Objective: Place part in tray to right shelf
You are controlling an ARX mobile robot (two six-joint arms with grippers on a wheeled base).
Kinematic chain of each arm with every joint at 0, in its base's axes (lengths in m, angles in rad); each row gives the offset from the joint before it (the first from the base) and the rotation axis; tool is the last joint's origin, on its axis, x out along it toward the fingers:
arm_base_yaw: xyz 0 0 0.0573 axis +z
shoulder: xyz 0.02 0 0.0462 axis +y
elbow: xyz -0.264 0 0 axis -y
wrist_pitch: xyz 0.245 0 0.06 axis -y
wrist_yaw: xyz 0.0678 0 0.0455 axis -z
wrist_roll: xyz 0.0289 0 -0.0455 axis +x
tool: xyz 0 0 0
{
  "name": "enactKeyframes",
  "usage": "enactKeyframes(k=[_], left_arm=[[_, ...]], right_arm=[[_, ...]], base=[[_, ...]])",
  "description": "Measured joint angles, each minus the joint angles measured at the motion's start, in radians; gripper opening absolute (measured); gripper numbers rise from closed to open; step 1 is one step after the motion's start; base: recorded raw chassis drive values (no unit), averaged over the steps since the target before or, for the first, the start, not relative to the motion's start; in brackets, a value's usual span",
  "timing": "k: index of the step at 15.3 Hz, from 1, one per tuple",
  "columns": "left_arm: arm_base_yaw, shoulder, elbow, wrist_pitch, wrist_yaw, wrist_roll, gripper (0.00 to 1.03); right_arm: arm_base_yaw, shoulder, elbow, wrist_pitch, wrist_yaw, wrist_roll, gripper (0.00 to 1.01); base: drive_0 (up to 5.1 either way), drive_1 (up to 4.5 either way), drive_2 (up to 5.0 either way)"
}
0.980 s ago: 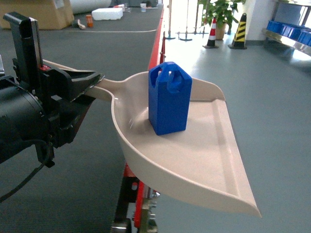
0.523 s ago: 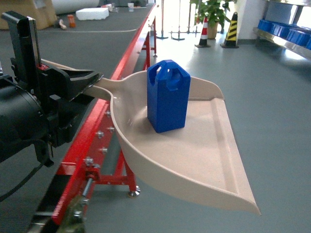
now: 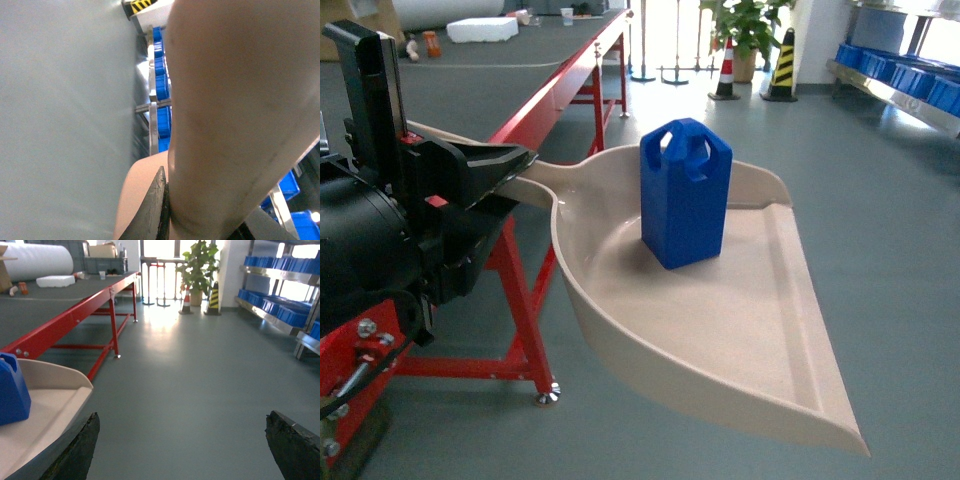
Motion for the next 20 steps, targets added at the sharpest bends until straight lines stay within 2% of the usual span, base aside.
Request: enactKeyframes(k=[20], left_arm=[[0.000,0.000,-0.001,-0.005,-0.003,0.002,0.17]], right_arm=[[0.000,0.006,-0.003,-0.003,0.002,0.000,0.98]], base=[[5.0,-2.42,-2.4]])
